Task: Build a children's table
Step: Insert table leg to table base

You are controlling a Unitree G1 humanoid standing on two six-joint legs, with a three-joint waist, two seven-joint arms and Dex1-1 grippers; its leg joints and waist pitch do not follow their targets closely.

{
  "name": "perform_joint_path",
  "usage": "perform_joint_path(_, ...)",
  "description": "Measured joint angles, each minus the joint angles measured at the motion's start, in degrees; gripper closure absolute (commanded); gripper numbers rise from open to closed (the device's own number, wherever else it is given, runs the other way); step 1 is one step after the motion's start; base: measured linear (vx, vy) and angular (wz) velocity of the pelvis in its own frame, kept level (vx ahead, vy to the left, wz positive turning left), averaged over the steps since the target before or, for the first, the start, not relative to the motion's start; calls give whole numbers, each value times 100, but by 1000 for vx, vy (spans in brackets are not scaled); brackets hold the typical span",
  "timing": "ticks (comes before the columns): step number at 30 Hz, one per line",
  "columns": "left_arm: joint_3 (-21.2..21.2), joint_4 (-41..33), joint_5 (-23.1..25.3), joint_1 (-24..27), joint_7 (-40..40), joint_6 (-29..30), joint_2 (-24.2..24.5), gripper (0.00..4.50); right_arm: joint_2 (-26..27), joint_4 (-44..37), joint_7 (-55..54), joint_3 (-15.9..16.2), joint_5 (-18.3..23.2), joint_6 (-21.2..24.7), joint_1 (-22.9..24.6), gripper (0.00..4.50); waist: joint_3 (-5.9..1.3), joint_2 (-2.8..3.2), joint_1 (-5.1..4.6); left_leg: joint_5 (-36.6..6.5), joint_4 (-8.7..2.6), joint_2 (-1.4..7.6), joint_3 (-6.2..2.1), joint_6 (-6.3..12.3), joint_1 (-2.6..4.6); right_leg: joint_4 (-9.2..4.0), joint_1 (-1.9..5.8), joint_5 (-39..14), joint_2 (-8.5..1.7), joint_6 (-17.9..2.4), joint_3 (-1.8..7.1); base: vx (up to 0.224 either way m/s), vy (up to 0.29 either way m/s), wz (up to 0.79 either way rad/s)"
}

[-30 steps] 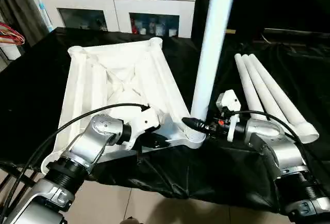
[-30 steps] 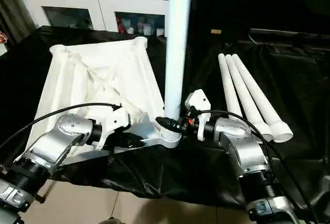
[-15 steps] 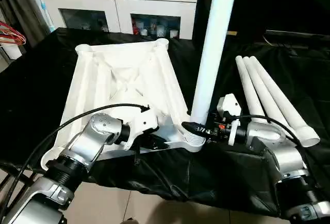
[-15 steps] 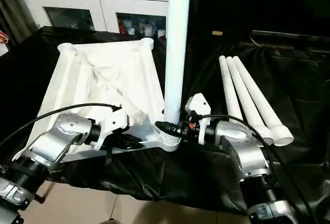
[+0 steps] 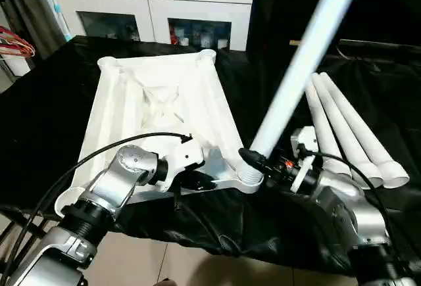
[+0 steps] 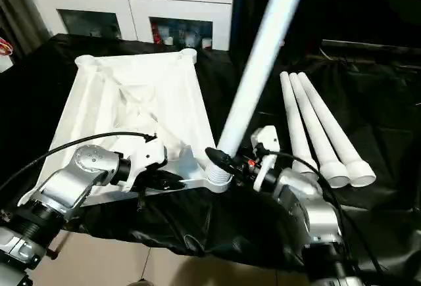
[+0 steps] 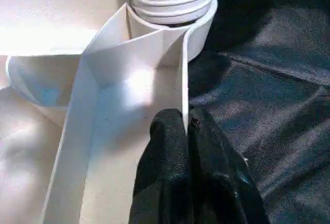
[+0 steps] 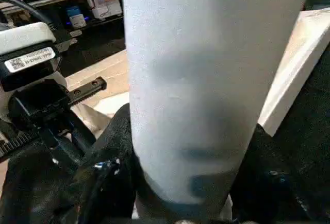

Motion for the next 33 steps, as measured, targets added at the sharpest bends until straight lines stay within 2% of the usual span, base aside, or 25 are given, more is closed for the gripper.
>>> perform_joint_path(10,1,0,7,5,46,31,15,450,-17,-147,-192,154,-276,-183,75,261,2,-4,-21,0,-20,-2,0,0,24,-2,10,-22,0,36,2,0,0,0)
perform_joint_path(16,0,4,81,10,-52,-32,104,450,-128,82,28,387,-409,-182,-274,261,6,-9,-58,-1,-53,-7,0,-1,64,-10,31,-25,0,41,4,0,0,0)
perform_joint_path(22,-12,10,104,-4,-133,-105,152,450,-288,211,367,545,-484,-178,-498,261,9,-15,-57,0,-87,-9,1,-2,75,-13,31,-28,1,37,3,0,0,0)
perform_joint_path(25,-35,29,129,-47,-187,-114,151,450,-452,208,595,694,-654,-172,-615,261,12,-35,-37,1,-95,-8,1,-5,75,-13,31,-37,1,30,0,0,0,0)
perform_joint_path(33,-66,85,151,-105,-394,-203,177,450,-678,143,999,823,-663,-171,-644,261,-14,-92,-2,13,-133,-8,3,-25,80,-14,38,-70,1,-15,-8,0,0,0)
